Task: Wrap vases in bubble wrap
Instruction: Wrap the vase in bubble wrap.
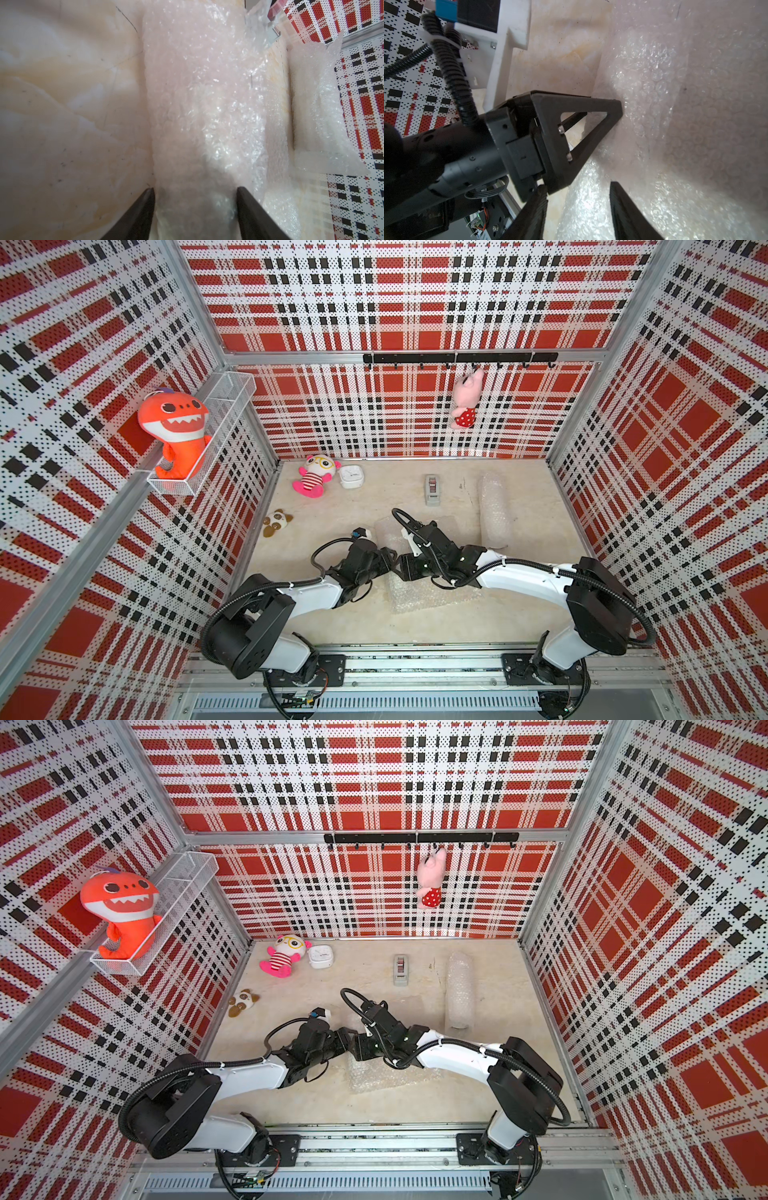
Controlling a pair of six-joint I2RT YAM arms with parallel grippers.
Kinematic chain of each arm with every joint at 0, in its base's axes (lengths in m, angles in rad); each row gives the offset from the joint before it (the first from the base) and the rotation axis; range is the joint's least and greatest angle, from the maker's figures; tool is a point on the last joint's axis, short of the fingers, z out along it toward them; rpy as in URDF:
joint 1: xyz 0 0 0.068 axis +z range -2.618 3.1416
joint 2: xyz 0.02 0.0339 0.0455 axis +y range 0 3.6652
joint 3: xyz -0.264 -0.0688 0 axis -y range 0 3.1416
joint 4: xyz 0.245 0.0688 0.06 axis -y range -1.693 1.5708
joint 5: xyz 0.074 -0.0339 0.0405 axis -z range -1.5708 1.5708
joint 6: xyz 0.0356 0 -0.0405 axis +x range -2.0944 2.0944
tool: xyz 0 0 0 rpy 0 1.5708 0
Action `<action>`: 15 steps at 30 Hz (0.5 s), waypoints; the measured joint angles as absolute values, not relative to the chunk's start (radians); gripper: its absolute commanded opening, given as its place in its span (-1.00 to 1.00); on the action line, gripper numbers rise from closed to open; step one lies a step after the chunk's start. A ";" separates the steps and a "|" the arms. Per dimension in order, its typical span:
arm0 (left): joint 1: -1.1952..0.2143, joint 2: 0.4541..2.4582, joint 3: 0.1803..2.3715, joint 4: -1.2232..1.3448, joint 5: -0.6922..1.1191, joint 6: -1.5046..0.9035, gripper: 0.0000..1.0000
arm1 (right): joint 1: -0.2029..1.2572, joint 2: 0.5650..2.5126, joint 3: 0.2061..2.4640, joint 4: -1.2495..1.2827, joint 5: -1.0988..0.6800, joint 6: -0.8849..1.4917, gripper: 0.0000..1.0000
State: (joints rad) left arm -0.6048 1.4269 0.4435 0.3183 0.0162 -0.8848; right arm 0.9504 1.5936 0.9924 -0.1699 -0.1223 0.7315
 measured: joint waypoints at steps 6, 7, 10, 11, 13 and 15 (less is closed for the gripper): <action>-0.606 1.426 0.442 0.318 0.042 -0.889 0.29 | 0.955 1.546 0.937 -0.183 -0.095 0.741 0.06; -0.606 1.426 0.442 0.318 0.046 -0.889 0.29 | 0.955 1.547 0.933 -0.183 -0.096 0.744 0.06; -0.606 1.426 0.441 0.318 0.052 -0.891 0.29 | 0.959 1.563 0.932 -0.181 -0.101 0.753 0.13; -0.606 1.426 0.440 0.319 0.053 -0.892 0.29 | 0.959 1.568 0.932 -0.180 -0.101 0.754 0.15; -0.606 1.426 0.437 0.324 0.056 -0.895 0.29 | 0.960 1.584 0.932 -0.168 -0.101 0.757 0.21; -0.606 1.426 0.435 0.328 0.059 -0.899 0.29 | 0.960 1.607 0.940 -0.162 -0.104 0.757 0.25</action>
State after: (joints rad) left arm -0.6056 1.4261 0.4351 0.3283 0.0593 -0.8986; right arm 0.9604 1.6070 0.9398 -0.1619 -0.1040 0.7574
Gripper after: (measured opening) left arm 0.645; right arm 0.605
